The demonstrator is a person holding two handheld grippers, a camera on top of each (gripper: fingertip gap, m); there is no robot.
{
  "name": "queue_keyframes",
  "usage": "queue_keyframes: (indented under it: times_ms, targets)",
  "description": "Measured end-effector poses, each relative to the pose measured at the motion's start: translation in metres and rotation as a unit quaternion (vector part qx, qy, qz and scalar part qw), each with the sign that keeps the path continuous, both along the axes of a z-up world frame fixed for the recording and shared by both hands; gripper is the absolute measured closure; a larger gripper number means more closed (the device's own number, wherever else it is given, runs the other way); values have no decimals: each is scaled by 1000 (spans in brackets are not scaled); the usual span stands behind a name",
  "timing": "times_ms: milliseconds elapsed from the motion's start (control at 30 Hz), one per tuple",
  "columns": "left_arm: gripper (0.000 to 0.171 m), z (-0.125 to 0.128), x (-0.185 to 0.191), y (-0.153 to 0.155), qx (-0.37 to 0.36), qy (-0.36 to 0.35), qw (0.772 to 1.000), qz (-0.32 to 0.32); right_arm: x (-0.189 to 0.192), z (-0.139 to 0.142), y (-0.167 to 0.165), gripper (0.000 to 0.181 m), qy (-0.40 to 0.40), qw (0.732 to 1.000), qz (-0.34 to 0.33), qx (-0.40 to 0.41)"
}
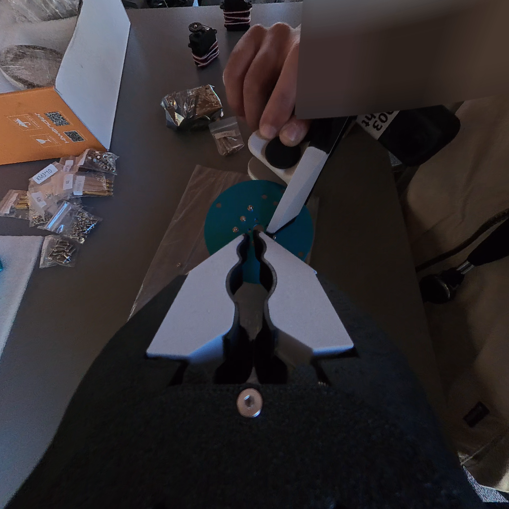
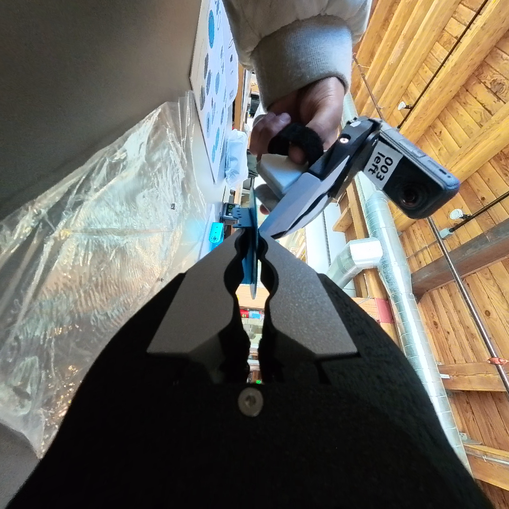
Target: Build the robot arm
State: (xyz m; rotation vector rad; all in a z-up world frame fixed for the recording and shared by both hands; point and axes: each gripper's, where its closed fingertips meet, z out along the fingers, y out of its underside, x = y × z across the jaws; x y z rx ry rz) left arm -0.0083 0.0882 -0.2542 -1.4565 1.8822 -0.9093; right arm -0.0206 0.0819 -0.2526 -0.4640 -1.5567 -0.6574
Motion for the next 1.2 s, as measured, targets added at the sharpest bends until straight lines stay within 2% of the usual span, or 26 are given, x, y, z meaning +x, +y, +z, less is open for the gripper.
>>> queue_keyframes:
  times_ms: [200,367,600,1200]
  targets:
    - [171,6,1,4,-5,-17,1000,9,2,5,2,179,15,1000,-2,-2]
    - [171,23,1,13,-28,-51,998,32,3,6,3,178,22,1000,-5,-10]
    - [162,7,-4,2,-8,3,1000,1,3,5,4,178,21,1000,-7,-20]
    - [170,2,-4,4,-9,18,1000,3,2,4,4,179,13,1000,-7,-14]
